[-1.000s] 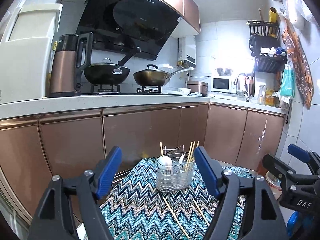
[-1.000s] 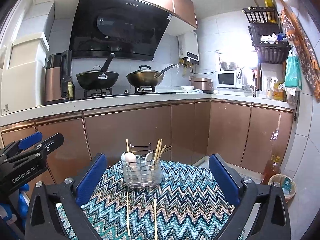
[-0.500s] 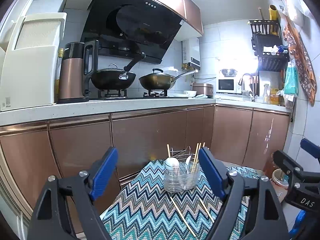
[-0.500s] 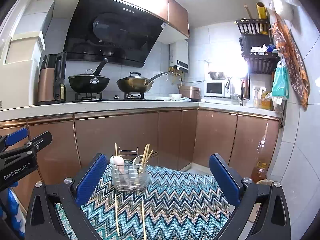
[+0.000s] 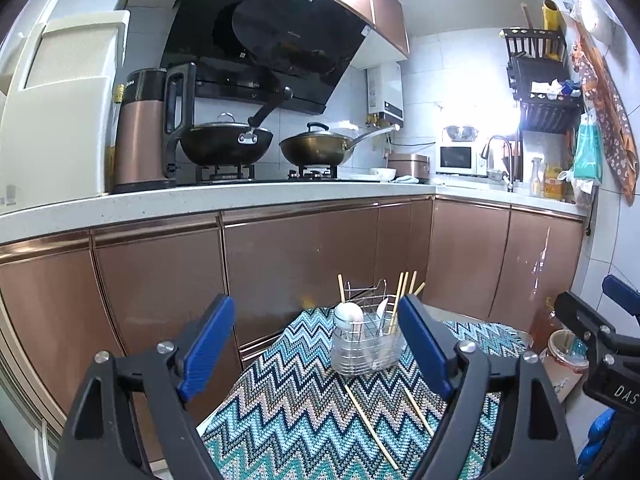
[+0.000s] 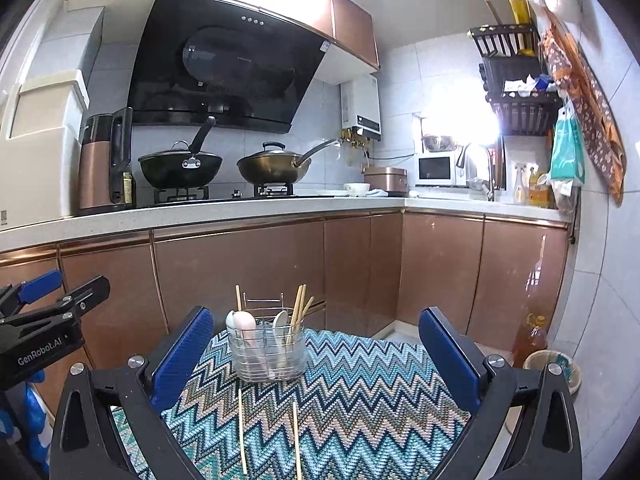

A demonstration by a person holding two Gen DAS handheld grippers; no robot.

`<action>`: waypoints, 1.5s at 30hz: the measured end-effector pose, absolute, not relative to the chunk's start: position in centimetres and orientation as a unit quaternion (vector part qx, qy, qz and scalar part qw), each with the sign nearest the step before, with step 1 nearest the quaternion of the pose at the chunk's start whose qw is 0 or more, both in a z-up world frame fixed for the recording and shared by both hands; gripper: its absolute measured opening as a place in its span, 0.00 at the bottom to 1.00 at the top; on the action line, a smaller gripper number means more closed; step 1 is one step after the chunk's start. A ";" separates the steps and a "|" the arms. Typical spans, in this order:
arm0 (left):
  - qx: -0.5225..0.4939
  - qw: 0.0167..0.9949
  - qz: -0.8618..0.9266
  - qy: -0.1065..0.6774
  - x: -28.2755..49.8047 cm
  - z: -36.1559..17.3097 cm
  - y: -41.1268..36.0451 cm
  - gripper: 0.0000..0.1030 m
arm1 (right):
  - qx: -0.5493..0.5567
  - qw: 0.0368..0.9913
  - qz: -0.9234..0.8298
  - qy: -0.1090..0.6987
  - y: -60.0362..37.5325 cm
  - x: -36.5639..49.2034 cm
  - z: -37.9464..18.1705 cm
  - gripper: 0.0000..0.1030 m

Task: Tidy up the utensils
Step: 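Grasp a chopstick with the left tool while the right tool grasps the last chopstick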

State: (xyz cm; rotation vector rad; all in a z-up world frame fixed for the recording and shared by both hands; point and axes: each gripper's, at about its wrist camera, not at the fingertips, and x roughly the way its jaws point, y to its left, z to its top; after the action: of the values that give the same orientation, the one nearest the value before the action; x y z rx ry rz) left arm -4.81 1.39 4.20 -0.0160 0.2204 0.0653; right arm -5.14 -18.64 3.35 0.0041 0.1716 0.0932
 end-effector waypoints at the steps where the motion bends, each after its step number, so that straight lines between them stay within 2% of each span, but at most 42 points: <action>1: -0.008 0.993 0.032 0.114 -4.5 4.0 1.4 0.80 | 0.003 0.995 0.048 0.088 -18.7 -4.8 3.2 1.00; 8: -0.014 0.987 0.035 0.154 -1.4 2.0 1.8 0.80 | 0.018 0.993 0.059 0.102 -19.1 -1.9 1.3 1.00; 14: -0.023 0.979 0.026 0.201 1.8 0.0 1.9 0.80 | 0.030 0.980 0.068 0.182 -19.8 1.8 -0.7 1.00; 22: -0.168 0.915 -0.074 0.359 8.7 -5.5 5.5 0.80 | 0.031 0.958 0.084 0.274 -21.0 6.7 -3.6 0.98; 23: -0.179 0.906 -0.084 0.375 9.3 -6.3 5.6 0.80 | 0.034 0.952 0.089 0.290 -21.3 7.5 -4.0 0.96; 26: -0.202 0.877 -0.112 0.422 11.4 -8.6 5.3 0.79 | 0.047 0.931 0.116 0.342 -21.5 9.9 -5.7 0.79; 28: -0.212 0.858 -0.128 0.449 12.8 -9.9 4.6 0.76 | 0.060 0.910 0.147 0.382 -21.3 11.8 -7.0 0.60; 31: -0.208 0.842 -0.134 0.480 15.0 -11.4 3.5 0.62 | 0.059 0.884 0.180 0.428 -20.6 14.0 -8.7 0.42; 33: -0.210 0.828 -0.136 0.502 16.5 -12.5 3.2 0.51 | 0.054 0.866 0.199 0.455 -19.8 15.4 -9.8 0.37; 36: -0.212 0.809 -0.132 0.533 18.4 -14.5 2.7 0.43 | 0.048 0.850 0.217 0.478 -18.8 16.8 -11.0 0.34; 39: -0.212 0.795 -0.124 0.554 20.0 -16.0 2.5 0.37 | 0.037 0.836 0.224 0.499 -17.8 18.3 -12.1 0.33; 40: -0.212 0.793 -0.121 0.558 20.3 -16.3 2.5 0.37 | 0.034 0.833 0.226 0.503 -17.5 18.7 -12.4 0.31; 42: -0.213 0.788 -0.122 0.565 20.9 -16.9 2.3 0.29 | 0.026 0.824 0.229 0.518 -16.9 19.7 -13.0 0.27; 45: -0.206 0.783 -0.117 0.575 21.8 -17.7 1.8 0.24 | 0.015 0.815 0.225 0.534 -16.4 20.9 -13.7 0.23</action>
State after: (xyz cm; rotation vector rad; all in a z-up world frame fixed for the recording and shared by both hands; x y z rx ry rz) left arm 21.76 1.80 -17.67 -0.4455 1.2413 -0.2525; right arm 20.91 -16.39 -13.74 0.0321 1.1385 0.4809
